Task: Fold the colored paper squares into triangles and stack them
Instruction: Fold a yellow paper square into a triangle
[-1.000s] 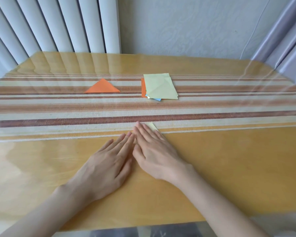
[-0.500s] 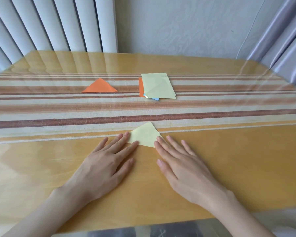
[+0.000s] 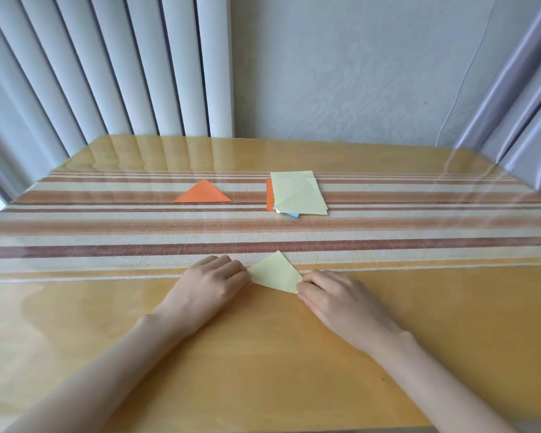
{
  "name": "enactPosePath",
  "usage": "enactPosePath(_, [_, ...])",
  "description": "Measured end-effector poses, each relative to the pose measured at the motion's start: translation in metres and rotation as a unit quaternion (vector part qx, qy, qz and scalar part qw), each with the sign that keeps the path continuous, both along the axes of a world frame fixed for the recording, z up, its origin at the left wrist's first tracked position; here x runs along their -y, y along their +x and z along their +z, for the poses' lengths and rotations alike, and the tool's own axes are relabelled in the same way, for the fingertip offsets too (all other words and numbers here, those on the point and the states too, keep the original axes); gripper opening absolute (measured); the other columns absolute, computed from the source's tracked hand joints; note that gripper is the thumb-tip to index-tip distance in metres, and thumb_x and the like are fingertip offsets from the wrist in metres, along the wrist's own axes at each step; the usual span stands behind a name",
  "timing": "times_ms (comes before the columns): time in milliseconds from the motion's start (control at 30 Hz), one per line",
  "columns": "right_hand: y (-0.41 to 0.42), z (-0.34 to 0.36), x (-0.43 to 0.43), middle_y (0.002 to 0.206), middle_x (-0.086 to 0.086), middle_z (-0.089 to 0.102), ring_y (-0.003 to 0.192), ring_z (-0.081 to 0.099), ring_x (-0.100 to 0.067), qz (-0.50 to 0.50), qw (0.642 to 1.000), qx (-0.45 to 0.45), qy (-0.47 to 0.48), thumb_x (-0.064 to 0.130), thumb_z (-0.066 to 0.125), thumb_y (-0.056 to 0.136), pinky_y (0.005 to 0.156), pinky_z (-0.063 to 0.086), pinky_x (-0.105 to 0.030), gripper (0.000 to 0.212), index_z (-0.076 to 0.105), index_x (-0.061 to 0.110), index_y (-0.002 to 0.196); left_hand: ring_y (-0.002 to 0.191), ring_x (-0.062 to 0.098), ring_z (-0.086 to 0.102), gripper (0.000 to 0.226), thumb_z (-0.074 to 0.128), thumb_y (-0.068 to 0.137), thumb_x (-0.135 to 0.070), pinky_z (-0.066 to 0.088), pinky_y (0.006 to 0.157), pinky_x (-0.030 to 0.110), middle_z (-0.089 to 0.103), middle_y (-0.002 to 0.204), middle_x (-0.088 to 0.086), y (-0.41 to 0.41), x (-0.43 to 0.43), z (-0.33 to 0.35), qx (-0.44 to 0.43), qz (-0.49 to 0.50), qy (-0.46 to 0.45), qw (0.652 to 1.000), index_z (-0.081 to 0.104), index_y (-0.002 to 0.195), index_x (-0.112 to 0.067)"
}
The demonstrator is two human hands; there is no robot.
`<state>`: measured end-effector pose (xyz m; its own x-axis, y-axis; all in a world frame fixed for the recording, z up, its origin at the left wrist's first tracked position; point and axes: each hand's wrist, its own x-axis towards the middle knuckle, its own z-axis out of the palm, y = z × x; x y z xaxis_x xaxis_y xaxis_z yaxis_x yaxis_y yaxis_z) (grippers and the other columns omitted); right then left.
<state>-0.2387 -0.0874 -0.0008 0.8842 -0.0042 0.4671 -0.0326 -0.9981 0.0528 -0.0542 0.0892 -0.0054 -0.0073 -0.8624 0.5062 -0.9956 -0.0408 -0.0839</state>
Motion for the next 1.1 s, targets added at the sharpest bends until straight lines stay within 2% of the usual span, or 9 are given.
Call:
enactPosePath(100, [0.008,0.004,0.0,0.075,0.005,0.063,0.063,0.061,-0.016,0.002,1.0,0.023,0.012,0.03,0.057,0.086,0.047,0.049,-0.029,0.02,0.069,0.015,0.079,0.066,0.021,0.055,0.014,0.055,0.093,-0.01,0.047,0.064,0.03,0.06,0.079,0.001,0.002,0.002,0.002,0.048,0.003,-0.042,0.998,0.063,0.081,-0.01])
enactPosePath(167, [0.02,0.007,-0.001,0.075,0.005,0.064,0.064,0.059,-0.017,0.0,0.998,0.054,0.01,0.012,0.076,0.073,0.046,0.046,-0.028,0.01,0.068,0.015,0.076,0.065,0.021,0.053,0.017,0.054,0.094,-0.01,0.047,0.06,0.032,0.058,0.076,0.002,0.007,-0.001,0.007,0.052,0.01,-0.069,0.996,0.062,0.08,-0.008])
enactPosePath(267, [0.052,0.013,-0.009,0.073,0.004,0.063,0.064,0.056,-0.017,-0.001,0.992,0.13,-0.002,-0.011,0.074,0.058,0.047,0.04,-0.025,0.028,0.065,0.013,0.07,0.071,0.021,0.054,0.005,0.059,0.088,-0.003,0.042,0.063,0.029,0.062,0.087,0.003,0.026,-0.013,0.014,0.068,0.01,-0.088,0.994,0.061,0.092,-0.006])
enactPosePath(433, [0.126,0.031,-0.021,0.083,0.001,0.07,0.074,0.065,-0.016,0.051,0.959,0.279,-0.019,-0.007,0.067,0.077,0.059,0.05,-0.025,0.017,0.073,0.009,0.08,0.078,0.024,0.053,0.018,0.057,0.083,0.003,0.041,0.072,0.032,0.063,0.089,0.006,0.076,-0.027,0.039,0.086,0.074,-0.163,0.98,0.05,0.095,-0.01])
enactPosePath(600, [0.203,0.027,-0.007,0.092,-0.001,0.073,0.09,0.069,-0.019,0.054,0.946,0.317,-0.049,-0.001,0.065,0.085,0.075,0.055,-0.031,0.015,0.074,0.011,0.083,0.09,0.023,0.052,0.014,0.056,0.087,-0.001,0.038,0.081,0.033,0.066,0.093,0.006,0.137,-0.011,0.045,0.093,0.137,-0.196,0.967,0.055,0.097,-0.01])
enactPosePath(767, [0.241,0.008,0.019,0.09,-0.002,0.075,0.09,0.071,-0.019,0.053,0.973,0.218,-0.049,-0.005,0.07,0.072,0.078,0.056,-0.031,0.018,0.075,0.011,0.079,0.089,0.021,0.053,0.016,0.058,0.081,-0.002,0.037,0.08,0.028,0.069,0.092,0.003,0.176,0.009,0.024,0.068,0.151,-0.116,0.979,0.071,0.088,-0.008])
enactPosePath(867, [0.247,0.0,0.029,0.082,-0.006,0.074,0.078,0.071,-0.023,0.065,0.996,0.066,0.005,-0.007,0.075,0.061,0.063,0.06,-0.034,0.02,0.073,0.007,0.075,0.077,0.022,0.059,0.016,0.056,0.08,-0.006,0.037,0.074,0.027,0.067,0.084,-0.001,0.184,0.014,0.005,0.039,0.151,-0.041,0.987,0.07,0.082,-0.012])
enactPosePath(967, [0.251,-0.004,0.032,0.075,-0.006,0.071,0.068,0.068,-0.024,0.045,0.995,-0.067,0.06,-0.006,0.067,0.07,0.049,0.056,-0.035,0.013,0.07,0.006,0.073,0.071,0.02,0.061,0.026,0.044,0.08,-0.015,0.042,0.068,0.026,0.064,0.079,-0.005,0.186,0.014,0.004,-0.006,0.18,0.023,0.983,0.07,0.08,-0.018])
enactPosePath(1100, [0.24,-0.002,0.025,0.1,-0.005,0.072,0.093,0.067,-0.023,0.019,0.99,-0.07,0.125,0.02,0.044,0.091,0.087,0.054,-0.042,0.03,0.072,0.009,0.093,0.068,0.023,0.063,0.024,0.047,0.072,-0.015,0.051,0.061,0.031,0.06,0.074,-0.004,0.167,0.02,0.01,-0.085,0.231,0.057,0.968,0.07,0.079,-0.017])
